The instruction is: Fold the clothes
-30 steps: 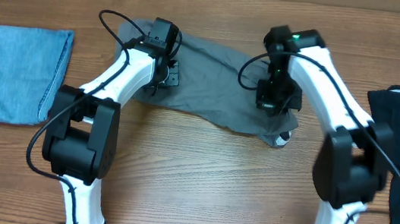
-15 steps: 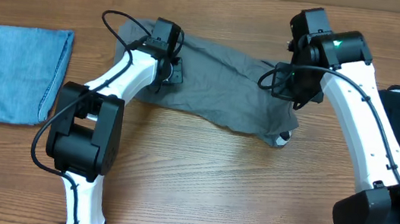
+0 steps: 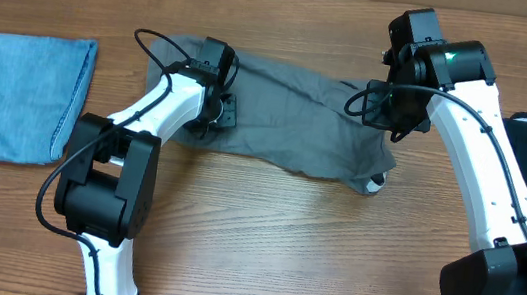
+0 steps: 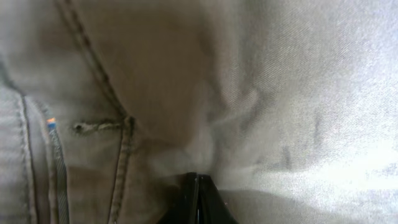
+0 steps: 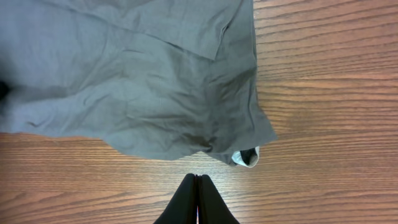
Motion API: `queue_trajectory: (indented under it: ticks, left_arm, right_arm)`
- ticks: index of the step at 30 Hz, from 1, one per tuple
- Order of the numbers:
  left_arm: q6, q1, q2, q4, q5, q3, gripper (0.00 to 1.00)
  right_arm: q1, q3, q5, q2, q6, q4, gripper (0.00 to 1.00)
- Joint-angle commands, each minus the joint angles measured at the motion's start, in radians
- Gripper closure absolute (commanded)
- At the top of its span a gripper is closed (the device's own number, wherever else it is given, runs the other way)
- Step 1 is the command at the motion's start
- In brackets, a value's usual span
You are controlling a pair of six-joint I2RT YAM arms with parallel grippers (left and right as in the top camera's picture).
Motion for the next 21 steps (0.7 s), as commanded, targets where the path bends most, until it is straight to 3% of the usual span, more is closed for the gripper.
queue_trajectory:
  ticks: [1, 8, 13, 16, 17, 21]
  left_arm:
    - [-0.007, -0.003, 0.054, -0.095, 0.096, -0.068, 0.96]
    - [-0.007, -0.032, 0.054, -0.222, 0.121, -0.068, 0.96]
    - [-0.039, -0.072, 0.054, -0.198, 0.12, -0.072, 0.96]
    - [-0.087, -0.097, 0.054, -0.174, 0.114, -0.074, 0.96]
    - [-0.087, -0.102, 0.054, -0.171, 0.111, -0.074, 0.96]
    - [-0.087, -0.109, 0.054, -0.169, 0.109, -0.074, 0.96]
  right_arm:
    - [0.0, 0.002, 0.002, -0.016, -0.007, 0.005, 0.96]
    - [0.0, 0.002, 0.002, -0.016, -0.007, 0.004, 0.96]
    - [0.001, 0.002, 0.002, -0.016, -0.01, -0.01, 0.96]
    - [0.001, 0.002, 0.002, -0.016, -0.01, 0.002, 0.76]
    - [0.001, 0.002, 0.002, -0.016, -0.009, 0.01, 0.58]
    - [0.001, 0.002, -0.035, -0.014, -0.01, 0.092, 0.54]
